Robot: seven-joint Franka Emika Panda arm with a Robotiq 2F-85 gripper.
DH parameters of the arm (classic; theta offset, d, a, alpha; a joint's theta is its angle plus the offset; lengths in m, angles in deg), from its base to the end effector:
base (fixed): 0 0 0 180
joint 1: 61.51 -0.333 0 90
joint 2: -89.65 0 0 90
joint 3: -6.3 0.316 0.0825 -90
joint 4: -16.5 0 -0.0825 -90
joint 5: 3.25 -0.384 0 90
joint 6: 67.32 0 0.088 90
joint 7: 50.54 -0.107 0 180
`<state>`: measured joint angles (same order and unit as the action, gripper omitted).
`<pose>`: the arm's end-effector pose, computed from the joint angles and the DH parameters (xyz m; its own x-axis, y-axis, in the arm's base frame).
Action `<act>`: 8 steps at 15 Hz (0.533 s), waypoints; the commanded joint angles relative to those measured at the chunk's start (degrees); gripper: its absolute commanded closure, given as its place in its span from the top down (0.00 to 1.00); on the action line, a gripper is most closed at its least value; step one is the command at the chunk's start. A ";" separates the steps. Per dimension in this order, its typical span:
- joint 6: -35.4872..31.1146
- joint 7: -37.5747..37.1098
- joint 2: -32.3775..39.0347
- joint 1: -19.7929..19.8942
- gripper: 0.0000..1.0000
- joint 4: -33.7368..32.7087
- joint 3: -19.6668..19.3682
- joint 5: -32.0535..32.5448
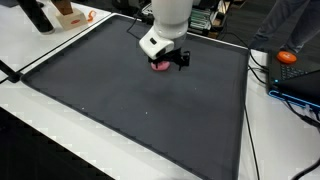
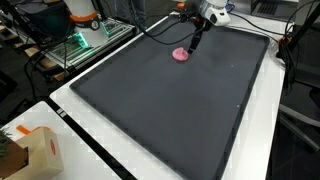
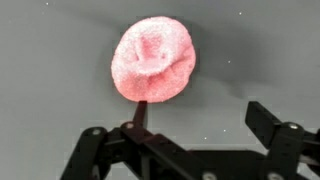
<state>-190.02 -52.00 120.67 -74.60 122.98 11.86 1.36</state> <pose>0.5816 0.1903 0.2093 0.9113 0.3258 -0.2519 0.3393 -0.9406 0.0110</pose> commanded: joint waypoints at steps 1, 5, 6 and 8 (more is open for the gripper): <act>2.60 4.10 -0.16 -1.81 1.00 -0.01 1.09 5.76; 3.78 9.01 -1.10 -3.50 1.00 1.39 2.45 11.16; 4.44 10.21 -1.25 -3.88 1.00 1.69 2.80 12.50; 5.82 12.50 -1.43 -4.68 1.00 2.34 3.34 15.25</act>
<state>-186.19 -42.77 120.57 -78.44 123.25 14.42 12.41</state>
